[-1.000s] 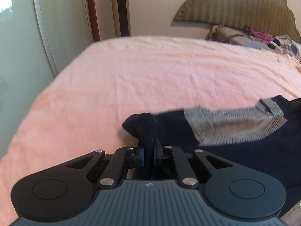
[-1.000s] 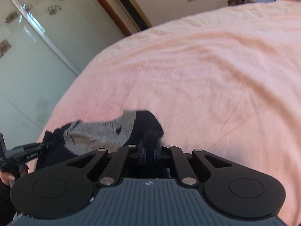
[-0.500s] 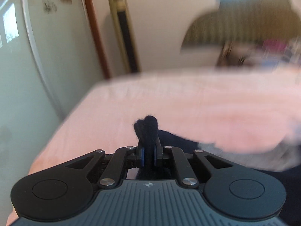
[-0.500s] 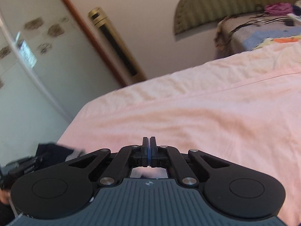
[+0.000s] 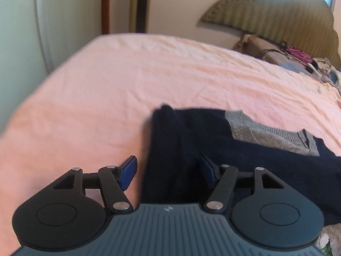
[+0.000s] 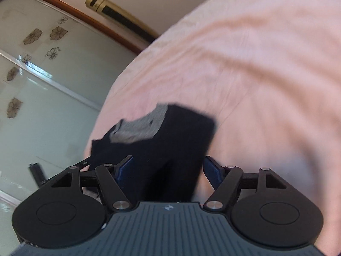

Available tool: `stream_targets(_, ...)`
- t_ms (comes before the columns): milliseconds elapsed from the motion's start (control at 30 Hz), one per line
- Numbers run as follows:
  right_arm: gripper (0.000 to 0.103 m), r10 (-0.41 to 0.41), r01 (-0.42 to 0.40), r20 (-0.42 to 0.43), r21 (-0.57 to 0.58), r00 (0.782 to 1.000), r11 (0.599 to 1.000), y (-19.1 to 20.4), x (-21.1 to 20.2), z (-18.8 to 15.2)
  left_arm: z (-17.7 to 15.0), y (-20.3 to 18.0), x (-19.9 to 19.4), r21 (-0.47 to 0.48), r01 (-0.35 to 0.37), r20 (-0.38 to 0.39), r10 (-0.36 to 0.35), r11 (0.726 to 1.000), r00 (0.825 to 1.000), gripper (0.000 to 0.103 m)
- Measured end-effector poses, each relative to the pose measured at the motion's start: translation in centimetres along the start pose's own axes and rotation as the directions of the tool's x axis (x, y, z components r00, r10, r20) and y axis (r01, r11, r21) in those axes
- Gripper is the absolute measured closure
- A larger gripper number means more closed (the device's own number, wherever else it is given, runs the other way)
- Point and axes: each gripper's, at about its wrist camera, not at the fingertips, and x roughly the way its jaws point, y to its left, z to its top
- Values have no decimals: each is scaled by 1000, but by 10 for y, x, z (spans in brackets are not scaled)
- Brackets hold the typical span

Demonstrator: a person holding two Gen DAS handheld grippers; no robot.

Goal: Fold small clothes

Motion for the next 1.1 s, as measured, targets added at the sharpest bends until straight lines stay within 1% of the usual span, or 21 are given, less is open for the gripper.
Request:
stream_targets(67, 33, 2, -2, 30, 13, 1000, 1000, 6, 12, 3, 1, -4, 6, -14, -18, 24, 18, 1000, 1000, 36)
stream_targets(100, 36, 2, -4, 39, 39, 999, 999, 7, 15, 7, 3, -7, 9, -23, -30, 24, 31, 999, 999, 39)
stream_targets(133, 42, -7, 5, 44, 56, 999, 998, 7, 20, 10, 5, -11, 12, -9, -43, 22, 43, 999, 999, 46)
stream_targets(167, 69, -39, 38, 31, 48, 999, 998, 7, 26, 13, 6, -17, 14, 31, -48, 24, 47, 998, 999, 75)
stream_targets(200, 91, -102, 102, 2, 9, 995, 995, 9, 33, 14, 8, -24, 13, 67, -42, 23, 40, 997, 999, 94)
stream_targets(267, 90, -121, 121, 10, -70, 993, 990, 18, 34, 11, 12, -36, 11, 125, -87, 27, 84, 988, 996, 95)
stream_targets(333, 91, -133, 137, 42, -121, 990, 983, 29, 28, 15, 16, -43, 7, 141, -104, 43, 98, 985, 994, 96)
stream_targets(433, 91, -87, 99, 100, -116, 991, 988, 34, 10, 38, 29, -46, -5, 115, -65, 82, 56, 991, 995, 96)
stream_targets(500, 92, -85, 100, 122, -127, 989, 987, 41, 2, 57, 40, -53, -12, 122, -47, 112, 33, 991, 993, 96)
stream_targets(600, 92, -112, 138, 170, -151, 979, 979, 51, -8, 87, 59, -65, -13, 140, -47, 153, 25, 989, 988, 96)
stream_targets(667, 92, -127, 159, 205, -149, 970, 976, 52, -14, 110, 70, -70, -2, 133, -50, 147, 30, 990, 989, 96)
stream_targets(733, 92, -146, 171, 180, -134, 973, 976, 43, -6, 128, 73, -73, 24, 138, -85, 90, 72, 987, 993, 93)
stream_targets(767, 91, -182, 202, 162, -116, 970, 973, 32, 3, 131, 71, -71, 39, 120, -130, 49, 125, 984, 991, 92)
stream_targets(800, 85, -230, 248, 160, -104, 960, 963, 23, 12, 131, 67, -67, 51, 100, -183, 15, 182, 978, 983, 92)
stream_targets(833, 79, -301, 319, 171, -92, 938, 943, 12, 20, 126, 60, -61, 59, 94, -215, 0, 216, 972, 976, 92)
stream_targets(867, 58, -350, 368, 178, -80, 920, 927, 4, 22, 119, 52, -54, 58, 84, -198, 7, 198, 977, 980, 92)
stream_targets(900, 34, -360, 378, 193, -63, 913, 924, -4, 19, 108, 44, -46, 48, 66, -169, 29, 167, 983, 986, 91)
stream_targets(933, 27, -342, 360, 218, -50, 914, 932, -9, 12, 96, 36, -37, 37, 41, -139, 24, 138, 989, 990, 90)
stream_targets(967, 24, -316, 337, 229, -57, 921, 940, -11, 3, 82, 25, -28, 23, 6, -114, 16, 114, 993, 993, 86)
stream_targets(1033, 24, -253, 277, 210, -94, 944, 956, -10, -20, 47, -4, -14, -13, -32, -86, 28, 87, 996, 996, 70)
stream_targets(1100, 24, -215, 239, 192, -109, 957, 965, -12, -49, 4, -40, -4, -54, -63, -64, 45, 67, 996, 997, 35)
